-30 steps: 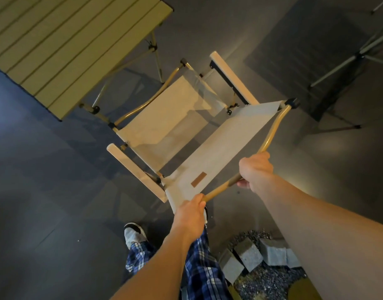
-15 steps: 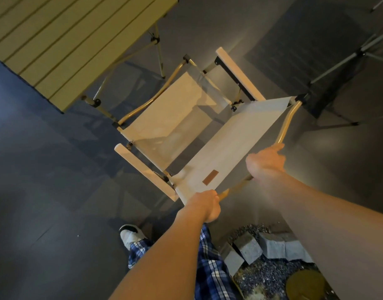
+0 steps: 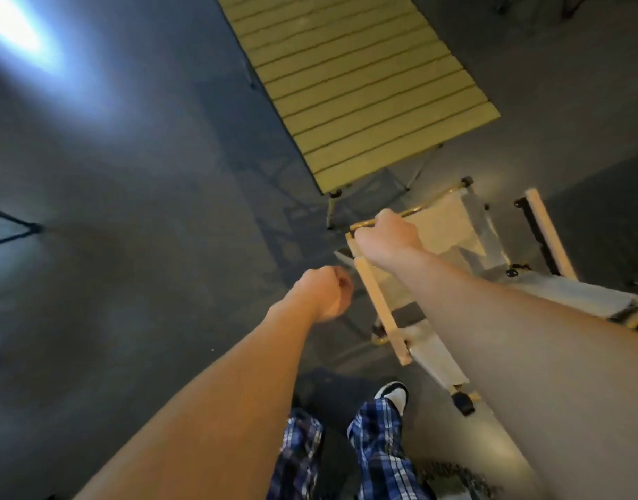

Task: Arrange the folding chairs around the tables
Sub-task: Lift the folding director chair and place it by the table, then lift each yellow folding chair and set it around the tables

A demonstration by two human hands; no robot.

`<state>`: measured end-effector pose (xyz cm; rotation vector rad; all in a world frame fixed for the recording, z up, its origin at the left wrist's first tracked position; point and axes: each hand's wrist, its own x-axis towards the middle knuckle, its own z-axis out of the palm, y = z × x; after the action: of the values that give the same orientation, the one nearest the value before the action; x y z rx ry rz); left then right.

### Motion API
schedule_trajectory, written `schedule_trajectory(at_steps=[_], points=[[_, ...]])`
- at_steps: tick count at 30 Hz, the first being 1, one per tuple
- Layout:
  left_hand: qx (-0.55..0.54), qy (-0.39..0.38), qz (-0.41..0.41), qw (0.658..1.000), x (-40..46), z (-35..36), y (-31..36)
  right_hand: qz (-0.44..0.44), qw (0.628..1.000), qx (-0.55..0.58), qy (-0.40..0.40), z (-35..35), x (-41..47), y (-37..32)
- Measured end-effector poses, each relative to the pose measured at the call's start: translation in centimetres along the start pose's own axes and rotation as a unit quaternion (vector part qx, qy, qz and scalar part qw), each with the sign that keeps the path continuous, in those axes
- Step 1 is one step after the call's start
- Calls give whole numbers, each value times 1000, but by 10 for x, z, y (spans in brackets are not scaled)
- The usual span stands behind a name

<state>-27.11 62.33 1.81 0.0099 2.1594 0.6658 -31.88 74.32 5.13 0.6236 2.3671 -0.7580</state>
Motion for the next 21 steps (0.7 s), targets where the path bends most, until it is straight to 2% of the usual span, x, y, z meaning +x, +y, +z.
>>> schedule_trajectory(at_steps=[6,10,16,21], points=[[-122,156,-101,975,-113,-129,-174,-190,975,-93,-72,115,-99,-216],[-201,263,-191,924,-205,-175,-293,-287,936,-156,-130,201,-183,-327],[-335,381,-267,820,-336,-163,-428,-419,842,-271,-205,321,-308,-419],[-409,423,-331,738,-415,-124,-500,-499,756,-338,-256,410,-392,-447]])
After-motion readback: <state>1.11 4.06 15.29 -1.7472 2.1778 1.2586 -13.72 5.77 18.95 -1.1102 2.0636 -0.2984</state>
